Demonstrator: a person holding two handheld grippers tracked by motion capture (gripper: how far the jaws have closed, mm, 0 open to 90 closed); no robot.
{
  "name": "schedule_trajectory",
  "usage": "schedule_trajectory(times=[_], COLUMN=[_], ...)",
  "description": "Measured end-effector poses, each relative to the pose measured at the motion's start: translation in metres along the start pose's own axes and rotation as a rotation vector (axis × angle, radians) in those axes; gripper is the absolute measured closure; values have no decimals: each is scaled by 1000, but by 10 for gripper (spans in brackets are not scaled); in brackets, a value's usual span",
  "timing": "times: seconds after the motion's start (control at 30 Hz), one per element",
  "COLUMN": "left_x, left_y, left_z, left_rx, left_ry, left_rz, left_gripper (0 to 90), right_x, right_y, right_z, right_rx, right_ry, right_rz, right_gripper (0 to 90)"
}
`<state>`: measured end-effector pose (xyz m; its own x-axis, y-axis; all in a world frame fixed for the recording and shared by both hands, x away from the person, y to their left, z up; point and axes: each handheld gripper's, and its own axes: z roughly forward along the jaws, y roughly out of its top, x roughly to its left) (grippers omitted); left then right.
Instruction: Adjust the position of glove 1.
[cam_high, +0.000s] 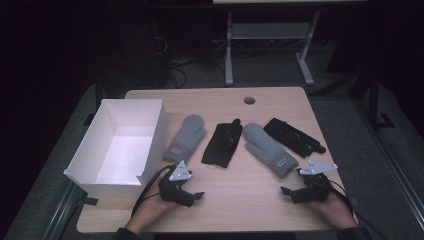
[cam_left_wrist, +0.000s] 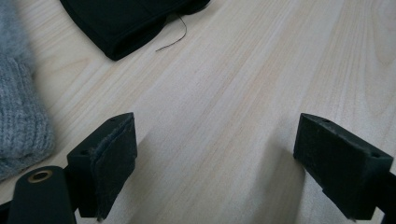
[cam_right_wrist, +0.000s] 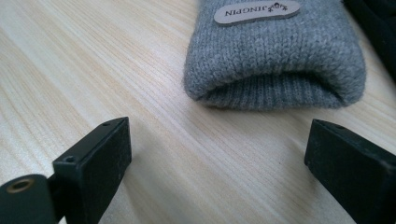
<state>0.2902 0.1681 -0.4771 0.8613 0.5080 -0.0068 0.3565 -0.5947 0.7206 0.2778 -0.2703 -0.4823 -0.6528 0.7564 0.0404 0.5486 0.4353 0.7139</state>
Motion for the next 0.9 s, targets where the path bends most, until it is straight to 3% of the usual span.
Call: schedule_trajectory(times=[0.13,0.2,0.27,0.47,0.7,0.9], left_x=[-1,-1,-1,-1,-1,0], left_y=[0,0,0,0,0,1], left_z=[1,0,0,1,1,1], left_rx=[-5,0,0,-8,-9,-5], left_ry=[5,5,6,6,7,5], left_rz=[-10,-3,-3,-14,-10,-2], left_gripper=[127,127,127,127,128,127], right_x=[-2,-4,-7,-13,-16,-20], right_y=[1,4,7,18,32,45], right_z=[-3,-7,-12,-27,-25,-23], right_rx=[17,26,34,-27,-40,-68], right_ry=[17,48,44,35,28,45], right_rz=[-6,26,39,56,31,14], right_gripper=[130,163,219,316,356,526])
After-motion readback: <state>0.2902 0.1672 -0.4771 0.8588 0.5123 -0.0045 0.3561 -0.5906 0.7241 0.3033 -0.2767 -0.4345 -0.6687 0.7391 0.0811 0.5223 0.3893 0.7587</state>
